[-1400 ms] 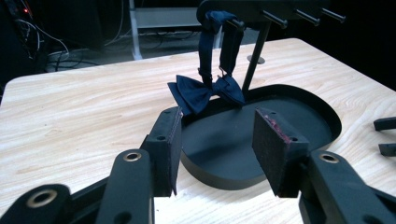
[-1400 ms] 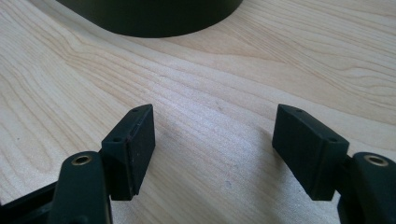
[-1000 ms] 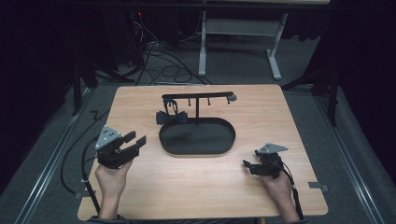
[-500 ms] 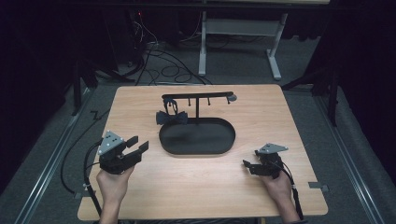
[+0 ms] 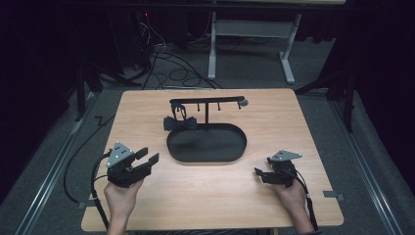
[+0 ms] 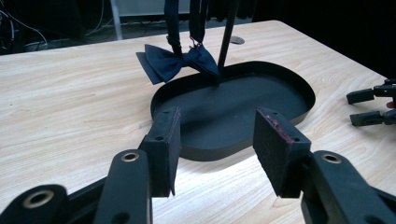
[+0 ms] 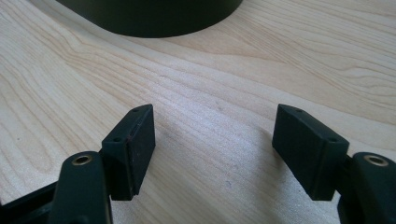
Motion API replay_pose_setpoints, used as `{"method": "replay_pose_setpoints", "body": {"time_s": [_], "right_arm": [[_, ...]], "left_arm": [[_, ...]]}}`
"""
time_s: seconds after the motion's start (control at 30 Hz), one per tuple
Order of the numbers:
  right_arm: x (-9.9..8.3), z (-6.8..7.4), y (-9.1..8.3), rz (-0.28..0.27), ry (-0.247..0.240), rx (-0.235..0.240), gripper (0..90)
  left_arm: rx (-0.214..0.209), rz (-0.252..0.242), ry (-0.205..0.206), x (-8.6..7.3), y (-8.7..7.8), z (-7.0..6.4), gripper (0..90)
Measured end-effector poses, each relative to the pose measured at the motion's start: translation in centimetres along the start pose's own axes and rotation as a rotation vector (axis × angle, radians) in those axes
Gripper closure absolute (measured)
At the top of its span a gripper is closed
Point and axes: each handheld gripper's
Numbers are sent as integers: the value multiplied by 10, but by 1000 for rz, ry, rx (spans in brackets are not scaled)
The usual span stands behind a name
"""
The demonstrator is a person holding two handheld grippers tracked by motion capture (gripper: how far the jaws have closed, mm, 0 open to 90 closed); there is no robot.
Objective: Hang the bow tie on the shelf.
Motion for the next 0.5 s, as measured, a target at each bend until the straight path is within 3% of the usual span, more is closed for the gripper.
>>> {"method": "replay_pose_setpoints", "body": {"time_s": [0.5], "right_arm": [[0,0,0,0,0,-1,314]], "left_arm": [[-15,24,-2,-8,7,-7,512]]}}
Point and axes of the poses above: each handheld gripper's, and its own axes: y roughly forward along the jaws, x roughly out of its top, z roughly to its left, and after that the axes turned 7 degrees about y, right-handed
